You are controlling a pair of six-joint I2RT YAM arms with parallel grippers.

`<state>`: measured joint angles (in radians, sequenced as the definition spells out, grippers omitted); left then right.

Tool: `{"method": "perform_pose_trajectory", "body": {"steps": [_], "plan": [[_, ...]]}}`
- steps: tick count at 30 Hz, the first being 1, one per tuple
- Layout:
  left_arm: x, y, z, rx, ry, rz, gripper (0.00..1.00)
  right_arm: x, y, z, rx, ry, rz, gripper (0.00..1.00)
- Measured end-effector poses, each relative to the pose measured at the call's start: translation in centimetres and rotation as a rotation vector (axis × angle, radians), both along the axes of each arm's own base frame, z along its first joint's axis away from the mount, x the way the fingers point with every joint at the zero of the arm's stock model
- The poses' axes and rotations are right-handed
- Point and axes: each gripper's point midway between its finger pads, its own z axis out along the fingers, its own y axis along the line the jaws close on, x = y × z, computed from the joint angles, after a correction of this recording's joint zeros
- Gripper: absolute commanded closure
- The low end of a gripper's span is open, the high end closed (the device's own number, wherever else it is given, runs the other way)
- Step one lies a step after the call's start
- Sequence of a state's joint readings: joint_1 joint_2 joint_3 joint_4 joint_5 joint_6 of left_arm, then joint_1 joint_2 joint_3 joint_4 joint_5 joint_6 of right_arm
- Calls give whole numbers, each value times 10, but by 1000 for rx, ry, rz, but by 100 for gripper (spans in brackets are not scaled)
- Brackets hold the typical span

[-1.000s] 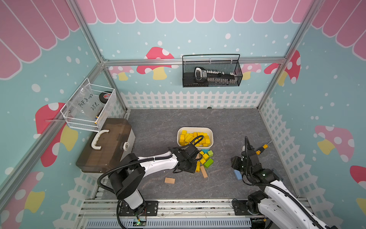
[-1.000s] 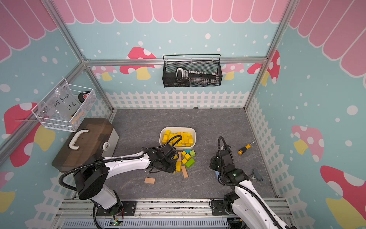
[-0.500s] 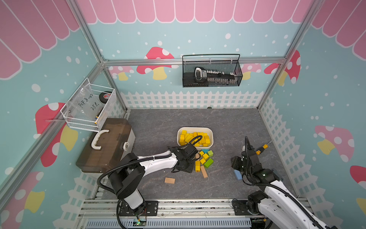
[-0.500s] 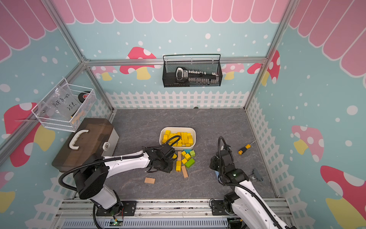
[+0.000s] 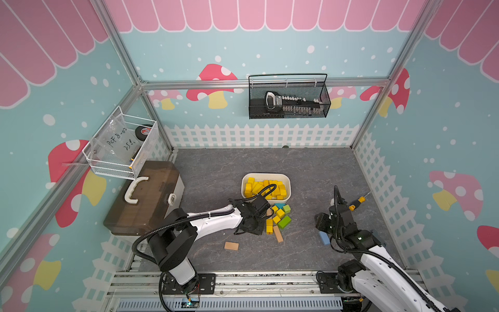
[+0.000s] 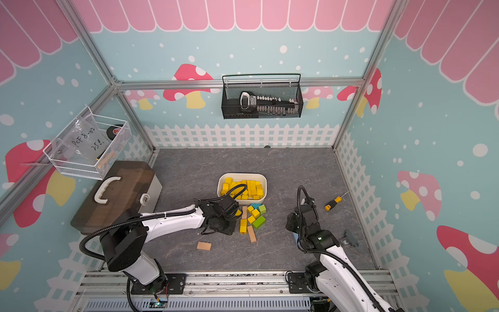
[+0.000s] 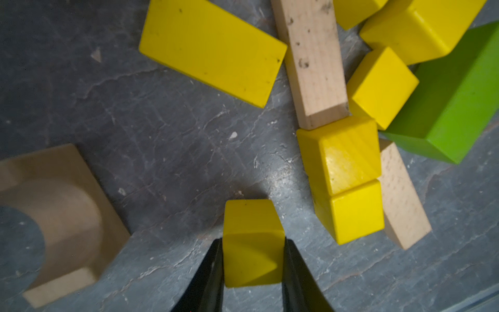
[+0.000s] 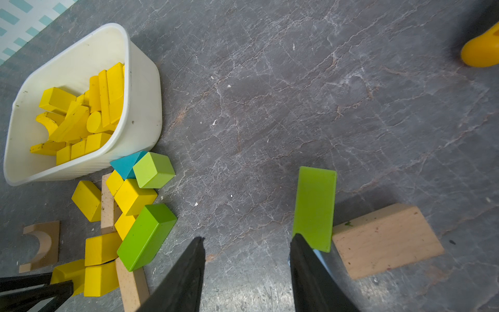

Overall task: Pick out the yellow building blocks
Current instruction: Pick up the building block from the center of the board, then place the building block in the storage box.

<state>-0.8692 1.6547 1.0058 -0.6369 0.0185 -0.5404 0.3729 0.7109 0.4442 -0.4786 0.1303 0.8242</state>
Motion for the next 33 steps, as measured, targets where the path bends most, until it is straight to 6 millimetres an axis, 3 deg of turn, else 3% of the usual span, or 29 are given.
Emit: {"method": "perform_pose_trajectory", "body": {"steps": [5,11,22,27,33], "plan": [[8,-1,16,-11,-16,2,68,0,0,0,-1,1,0,49],[35,2,42,-38,-57,29,68,0,0,0,-1,2,0,49],[125,13,107,-105,-170,110,67,0,0,0,-1,1,0,49],[161,16,106,-99,-173,145,67,0,0,0,0,0,0,48],[194,11,91,-82,-158,154,67,0,0,0,-1,0,0,48]]}}
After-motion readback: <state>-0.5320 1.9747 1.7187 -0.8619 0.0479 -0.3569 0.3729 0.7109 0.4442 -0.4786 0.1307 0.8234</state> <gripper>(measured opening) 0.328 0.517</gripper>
